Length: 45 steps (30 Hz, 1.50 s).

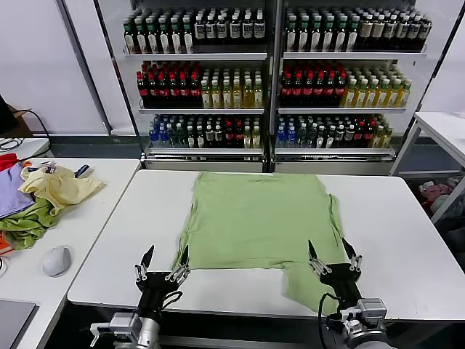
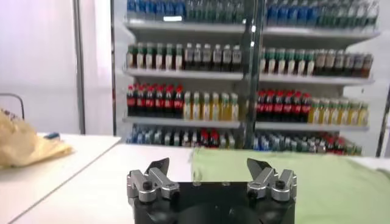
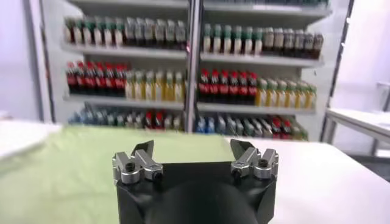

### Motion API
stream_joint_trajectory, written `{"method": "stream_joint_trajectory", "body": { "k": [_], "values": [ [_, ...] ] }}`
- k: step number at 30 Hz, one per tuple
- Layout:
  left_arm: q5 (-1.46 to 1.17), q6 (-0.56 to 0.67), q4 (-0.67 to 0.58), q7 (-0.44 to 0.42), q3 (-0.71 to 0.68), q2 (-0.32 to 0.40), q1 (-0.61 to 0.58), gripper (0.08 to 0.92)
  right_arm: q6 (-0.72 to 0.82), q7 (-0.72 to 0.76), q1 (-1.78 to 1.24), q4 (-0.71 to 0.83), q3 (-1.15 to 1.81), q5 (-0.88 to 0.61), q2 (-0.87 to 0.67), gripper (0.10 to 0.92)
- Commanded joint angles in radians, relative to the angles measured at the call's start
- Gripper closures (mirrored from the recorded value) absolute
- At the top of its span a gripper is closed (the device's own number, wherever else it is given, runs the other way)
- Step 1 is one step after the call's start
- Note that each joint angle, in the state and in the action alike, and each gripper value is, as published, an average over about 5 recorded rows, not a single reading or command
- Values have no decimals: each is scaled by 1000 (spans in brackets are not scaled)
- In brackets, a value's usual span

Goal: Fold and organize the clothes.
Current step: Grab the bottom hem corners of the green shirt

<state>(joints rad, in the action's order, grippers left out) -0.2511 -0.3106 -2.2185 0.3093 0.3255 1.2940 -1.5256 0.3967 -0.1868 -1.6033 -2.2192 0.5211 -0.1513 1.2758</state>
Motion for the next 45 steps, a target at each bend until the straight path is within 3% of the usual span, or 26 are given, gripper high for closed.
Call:
{"method": "stream_joint_trajectory", "body": {
  "k": [1,9,20,23,37,45],
  "values": [
    [-133,-192,152,66,-19,-41,179,177,101,-22,-47,5,15,28,-2,203],
    [-127,-265,214,81,-71,-61,218,177,100,-30,-72,27,-17,55,19,203],
    [-91,-271,258,96,-112,-68,231,177,99,-33,-83,49,-50,46,34,203],
    [-91,-272,263,96,-116,-69,230,199,103,-33,-79,55,-59,23,35,243],
    [-144,-267,259,98,-118,-75,196,605,115,-22,-70,64,-73,-67,14,646],
    [-149,-185,198,71,-113,-80,163,830,91,10,-65,33,-54,-105,-12,867]
  ]
}}
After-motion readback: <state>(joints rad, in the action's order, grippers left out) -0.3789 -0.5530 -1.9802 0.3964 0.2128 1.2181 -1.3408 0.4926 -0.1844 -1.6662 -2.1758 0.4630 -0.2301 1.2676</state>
